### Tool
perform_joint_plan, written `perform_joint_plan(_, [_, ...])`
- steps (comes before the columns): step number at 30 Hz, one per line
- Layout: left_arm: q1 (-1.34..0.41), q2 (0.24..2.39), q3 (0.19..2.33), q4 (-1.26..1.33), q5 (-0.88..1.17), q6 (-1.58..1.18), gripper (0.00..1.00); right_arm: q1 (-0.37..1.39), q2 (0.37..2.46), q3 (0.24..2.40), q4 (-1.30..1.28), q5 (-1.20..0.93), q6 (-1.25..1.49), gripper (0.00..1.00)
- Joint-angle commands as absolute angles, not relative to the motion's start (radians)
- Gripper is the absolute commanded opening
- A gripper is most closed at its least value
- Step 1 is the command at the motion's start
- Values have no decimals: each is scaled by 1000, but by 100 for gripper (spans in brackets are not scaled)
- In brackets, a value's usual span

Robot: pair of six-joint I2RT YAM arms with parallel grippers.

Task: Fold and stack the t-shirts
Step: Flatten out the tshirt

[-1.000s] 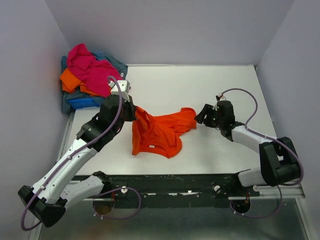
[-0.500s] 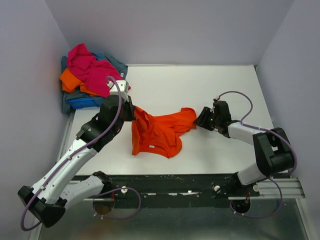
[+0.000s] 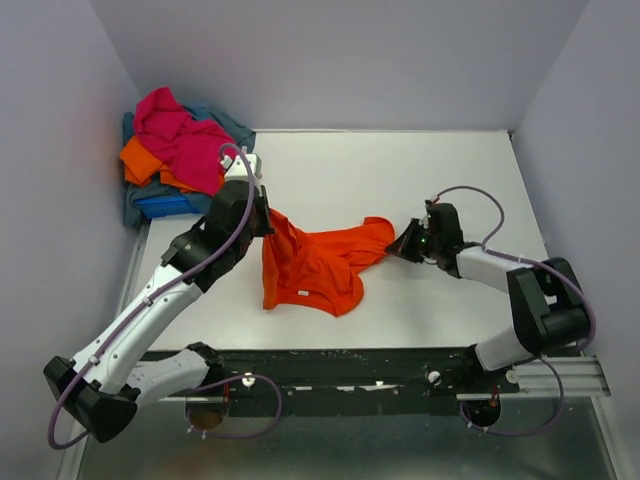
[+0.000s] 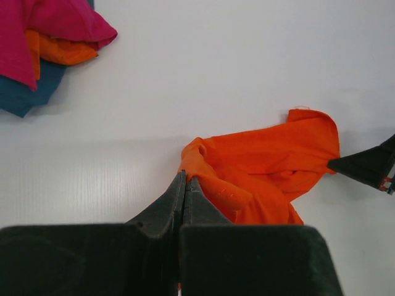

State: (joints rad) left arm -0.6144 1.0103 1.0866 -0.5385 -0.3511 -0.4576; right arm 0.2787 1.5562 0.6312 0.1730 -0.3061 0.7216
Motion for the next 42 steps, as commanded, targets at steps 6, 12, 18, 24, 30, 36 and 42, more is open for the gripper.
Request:
perform_joint_plan(6, [-537, 1199, 1382, -652, -439, -471, 0, 264, 1207, 872, -159, -26, 586, 1])
perform_joint_plan(12, [-482, 1321, 1650, -718, -428, -431, 0, 236, 1192, 1133, -359, 27, 499, 3])
perform_joint_plan(18, [-465, 1365, 1776, -709, -374, -399, 0, 210, 1174, 1141, -387, 32, 506, 1])
perform_joint_plan(24, [-411, 1497, 2087, -816, -376, -348, 0, 98, 1196, 1343, -455, -90, 509, 1])
perform_joint_plan(30, [-402, 1542, 2277, -903, -394, -292, 0, 63, 1175, 1502, -548, -182, 491, 1])
perform_joint_plan(36, [-402, 1283, 1947, -845, -333, -344, 0, 63, 927, 1297, -542, -219, 509, 1])
perform_joint_plan(42, [-403, 1120, 1988, -833, -270, -305, 0, 63, 707, 1241, -526, -189, 468, 1])
